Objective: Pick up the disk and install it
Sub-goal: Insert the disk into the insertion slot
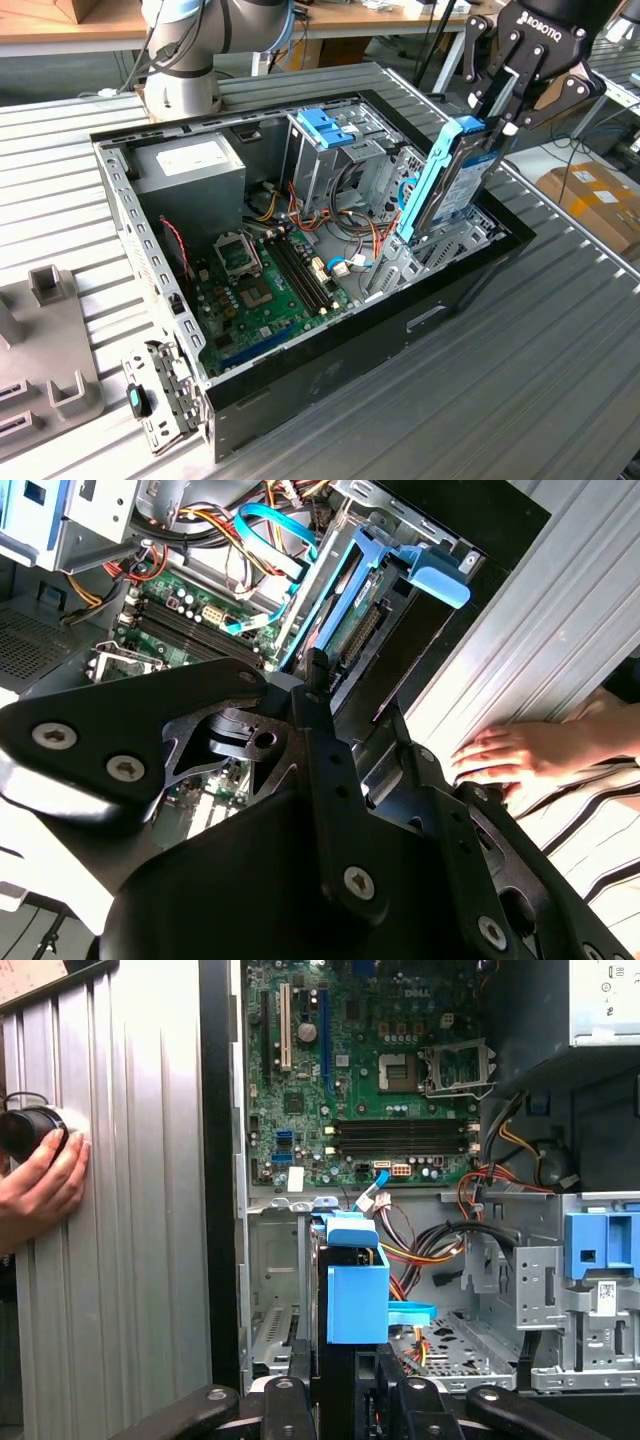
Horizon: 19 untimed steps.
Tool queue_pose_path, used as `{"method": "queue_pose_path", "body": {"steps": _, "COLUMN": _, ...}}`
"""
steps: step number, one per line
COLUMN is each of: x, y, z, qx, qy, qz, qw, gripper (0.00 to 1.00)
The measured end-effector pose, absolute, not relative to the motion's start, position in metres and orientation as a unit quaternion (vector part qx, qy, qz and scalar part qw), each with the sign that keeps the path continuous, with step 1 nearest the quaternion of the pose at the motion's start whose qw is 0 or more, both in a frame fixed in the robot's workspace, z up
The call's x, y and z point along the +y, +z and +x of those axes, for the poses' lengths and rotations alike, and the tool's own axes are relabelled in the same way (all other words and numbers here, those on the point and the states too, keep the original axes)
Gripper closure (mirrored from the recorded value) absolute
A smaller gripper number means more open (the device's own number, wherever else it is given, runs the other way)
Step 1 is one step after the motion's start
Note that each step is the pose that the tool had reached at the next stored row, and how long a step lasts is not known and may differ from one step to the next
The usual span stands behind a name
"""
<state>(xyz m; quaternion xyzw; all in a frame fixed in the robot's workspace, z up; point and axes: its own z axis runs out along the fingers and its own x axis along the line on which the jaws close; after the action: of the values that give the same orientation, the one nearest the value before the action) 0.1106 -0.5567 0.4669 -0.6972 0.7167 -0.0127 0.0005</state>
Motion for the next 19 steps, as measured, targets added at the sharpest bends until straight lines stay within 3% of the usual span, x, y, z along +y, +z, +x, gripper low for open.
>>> {"method": "queue_pose_path", "body": {"steps": 19, "x": -0.557, "y": 0.439, "z": 0.111, "qx": 0.717, "qy": -0.013, "qz": -0.697, "qw": 0.001, "gripper": 0.65}}
